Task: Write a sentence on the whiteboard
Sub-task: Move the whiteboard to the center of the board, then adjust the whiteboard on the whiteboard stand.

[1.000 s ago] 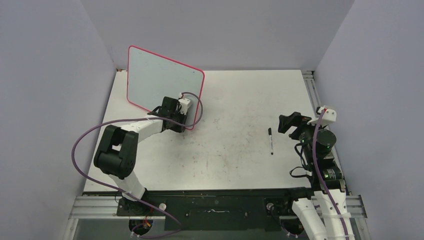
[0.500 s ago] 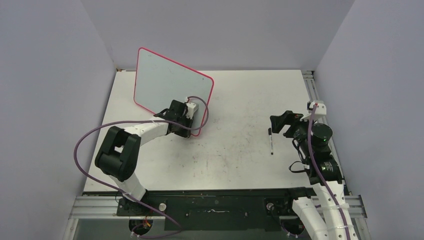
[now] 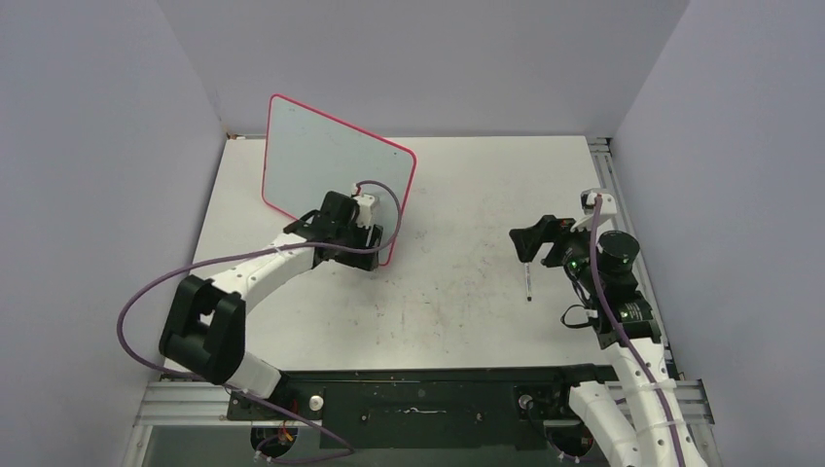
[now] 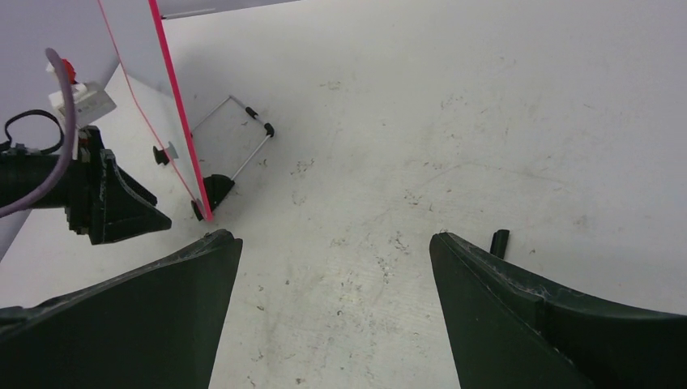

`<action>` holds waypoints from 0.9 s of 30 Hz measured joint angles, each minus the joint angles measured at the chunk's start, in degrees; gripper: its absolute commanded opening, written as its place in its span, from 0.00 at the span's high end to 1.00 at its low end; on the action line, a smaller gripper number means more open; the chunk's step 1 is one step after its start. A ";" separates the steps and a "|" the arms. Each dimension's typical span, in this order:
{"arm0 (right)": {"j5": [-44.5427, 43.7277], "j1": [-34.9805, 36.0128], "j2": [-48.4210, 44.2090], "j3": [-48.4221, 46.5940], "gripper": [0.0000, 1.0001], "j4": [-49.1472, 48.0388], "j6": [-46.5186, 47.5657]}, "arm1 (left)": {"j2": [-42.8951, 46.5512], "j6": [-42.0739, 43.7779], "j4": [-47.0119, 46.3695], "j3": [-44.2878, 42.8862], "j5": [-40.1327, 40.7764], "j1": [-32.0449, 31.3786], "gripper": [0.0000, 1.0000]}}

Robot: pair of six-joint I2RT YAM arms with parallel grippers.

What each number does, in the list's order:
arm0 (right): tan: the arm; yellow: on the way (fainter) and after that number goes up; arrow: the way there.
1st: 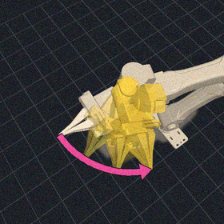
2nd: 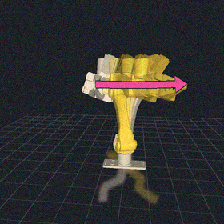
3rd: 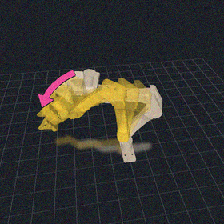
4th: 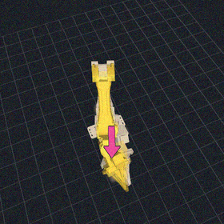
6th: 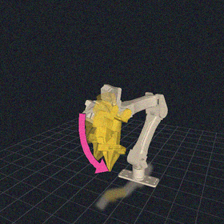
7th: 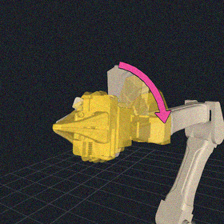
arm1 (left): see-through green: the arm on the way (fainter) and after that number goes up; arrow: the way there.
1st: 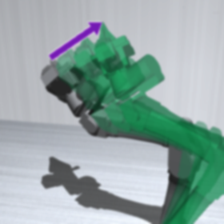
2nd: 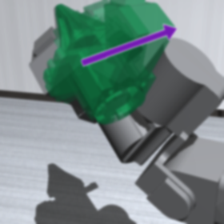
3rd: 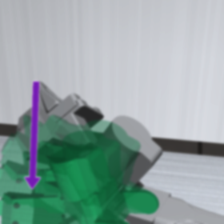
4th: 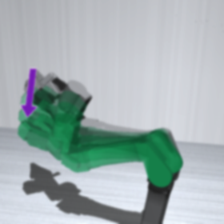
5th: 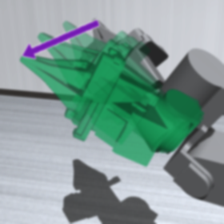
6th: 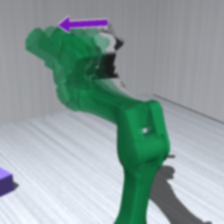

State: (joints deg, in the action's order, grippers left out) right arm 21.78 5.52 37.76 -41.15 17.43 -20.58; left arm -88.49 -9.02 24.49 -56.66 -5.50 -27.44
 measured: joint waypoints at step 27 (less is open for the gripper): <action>-6.12 31.28 38.21 -2.99 0.36 -33.94 -7.61 | 28.09 -3.67 2.82 5.31 7.37 21.92 0.21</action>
State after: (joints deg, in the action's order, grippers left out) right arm 15.66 36.80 75.96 -44.14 -16.51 -28.18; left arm -60.40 -12.69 27.31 -51.35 1.87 -5.52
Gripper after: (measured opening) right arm 0.679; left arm 0.786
